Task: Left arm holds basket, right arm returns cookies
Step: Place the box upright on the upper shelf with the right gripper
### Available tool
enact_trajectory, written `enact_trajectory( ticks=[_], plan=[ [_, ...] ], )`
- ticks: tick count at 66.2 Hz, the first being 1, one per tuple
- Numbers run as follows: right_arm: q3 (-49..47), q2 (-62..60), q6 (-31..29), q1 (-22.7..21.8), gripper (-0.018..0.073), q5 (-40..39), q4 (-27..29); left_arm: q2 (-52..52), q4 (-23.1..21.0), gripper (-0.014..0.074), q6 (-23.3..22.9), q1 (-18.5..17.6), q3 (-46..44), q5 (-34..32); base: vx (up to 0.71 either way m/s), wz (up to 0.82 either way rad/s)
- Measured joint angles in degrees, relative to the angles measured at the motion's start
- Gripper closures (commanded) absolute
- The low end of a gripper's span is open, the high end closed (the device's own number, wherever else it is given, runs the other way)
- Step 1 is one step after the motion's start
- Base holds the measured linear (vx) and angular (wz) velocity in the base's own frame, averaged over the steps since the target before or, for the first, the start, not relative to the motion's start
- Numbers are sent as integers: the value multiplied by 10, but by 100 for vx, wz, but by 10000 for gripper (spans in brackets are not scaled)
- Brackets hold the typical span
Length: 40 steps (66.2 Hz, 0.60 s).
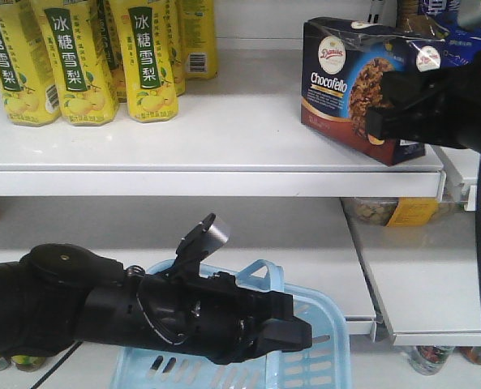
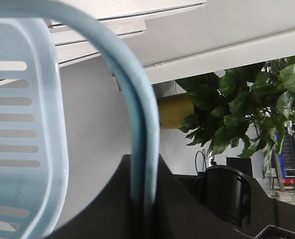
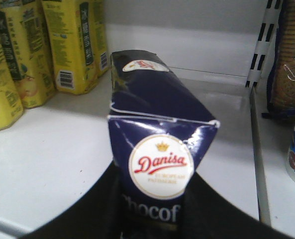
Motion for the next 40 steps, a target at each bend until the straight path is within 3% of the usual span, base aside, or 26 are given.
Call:
enact_trajectory(
  ticks=[26, 40],
  plan=[
    [-62, 118, 382, 0, 407, 60, -305, 0, 0, 603, 0, 0, 0, 0, 0, 0],
    [-67, 167, 528, 1, 403, 101, -420, 0, 0, 603, 0, 0, 0, 0, 0, 0]
  ],
)
